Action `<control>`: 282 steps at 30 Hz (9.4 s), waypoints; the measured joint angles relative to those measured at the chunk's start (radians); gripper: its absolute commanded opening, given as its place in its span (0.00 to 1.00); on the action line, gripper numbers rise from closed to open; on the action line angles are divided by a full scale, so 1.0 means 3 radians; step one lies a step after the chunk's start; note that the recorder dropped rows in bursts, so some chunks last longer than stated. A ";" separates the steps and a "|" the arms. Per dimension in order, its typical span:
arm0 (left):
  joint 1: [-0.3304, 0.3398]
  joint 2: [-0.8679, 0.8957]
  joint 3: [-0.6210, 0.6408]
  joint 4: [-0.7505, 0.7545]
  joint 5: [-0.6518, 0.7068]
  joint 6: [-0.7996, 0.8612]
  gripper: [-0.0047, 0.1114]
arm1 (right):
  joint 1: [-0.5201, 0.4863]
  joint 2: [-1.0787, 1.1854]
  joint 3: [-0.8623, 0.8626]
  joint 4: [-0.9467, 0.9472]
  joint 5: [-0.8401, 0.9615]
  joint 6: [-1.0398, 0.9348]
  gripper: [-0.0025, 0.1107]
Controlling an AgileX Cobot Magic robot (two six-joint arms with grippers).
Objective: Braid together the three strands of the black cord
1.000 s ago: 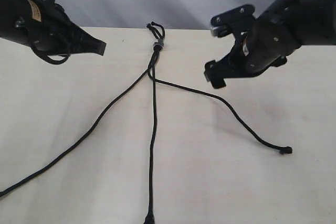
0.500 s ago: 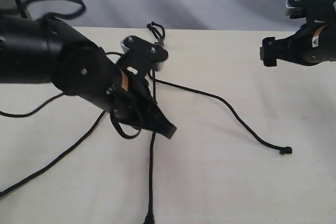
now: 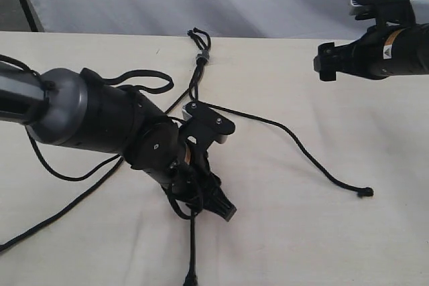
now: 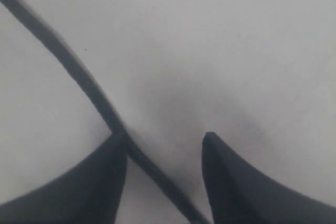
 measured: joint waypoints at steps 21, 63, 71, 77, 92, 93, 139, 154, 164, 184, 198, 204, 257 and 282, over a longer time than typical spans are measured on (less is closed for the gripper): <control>0.0785 -0.0462 -0.0266 0.0617 0.0380 -0.0008 0.04 | 0.0023 0.0000 0.0000 0.0000 -0.0017 0.0000 0.94; 0.0838 -0.0794 0.0081 0.1169 0.0726 -0.0933 0.04 | 0.0031 0.0000 0.0000 0.0000 -0.0074 0.0000 0.94; 0.1283 -0.0484 0.0265 0.1174 0.0351 -0.0960 0.04 | 0.0157 0.0000 0.0000 0.0000 -0.0038 0.0000 0.94; 0.1299 -0.0213 0.0268 0.1174 0.0214 -0.0960 0.07 | 0.0525 0.0000 0.0000 0.0000 0.0013 0.0000 0.94; 0.1299 -0.0316 -0.0079 0.1299 0.0776 -0.1021 0.67 | 0.1781 0.0000 -0.0366 0.0175 0.1345 -0.0015 0.94; 0.1299 -0.0388 -0.0104 0.1379 0.0854 -0.1028 0.65 | 0.1882 0.0000 -0.0381 0.0232 0.1411 -0.0015 0.94; 0.1729 -0.1020 -0.0134 0.1420 0.0949 -0.1084 0.06 | 0.2723 0.0718 -0.1129 -0.0092 0.1986 -0.0090 0.03; 0.1729 -0.0938 -0.0134 0.1344 0.0915 -0.1084 0.06 | 0.2675 0.0725 -0.1129 -0.0036 0.2377 0.0322 0.02; 0.1729 -0.0938 -0.0134 0.1336 0.0958 -0.1084 0.06 | 0.1752 0.0725 -0.1405 0.2897 0.2787 -0.1837 0.10; 0.1729 -0.0938 -0.0134 0.1111 0.0952 -0.0781 0.06 | 0.2425 0.1277 -0.1423 0.1835 0.2721 -0.1246 0.03; 0.1729 -0.0938 -0.0134 0.1105 0.0952 -0.0781 0.06 | 0.1492 0.1255 -0.1780 0.0291 0.2875 -0.1481 0.03; 0.1729 -0.0938 -0.0134 0.1105 0.0952 -0.0781 0.06 | 0.1339 0.1622 -0.1780 0.0127 0.2688 -0.1615 0.03; 0.1366 -0.1025 -0.0134 -0.0007 0.1367 0.0095 0.06 | 0.0980 0.0305 -0.1386 0.1574 0.2062 -0.2137 0.80; 0.0054 -0.0497 0.0100 -0.0138 0.0302 0.0063 0.55 | 0.0298 -0.0492 0.0346 0.1626 -0.0319 -0.2110 0.80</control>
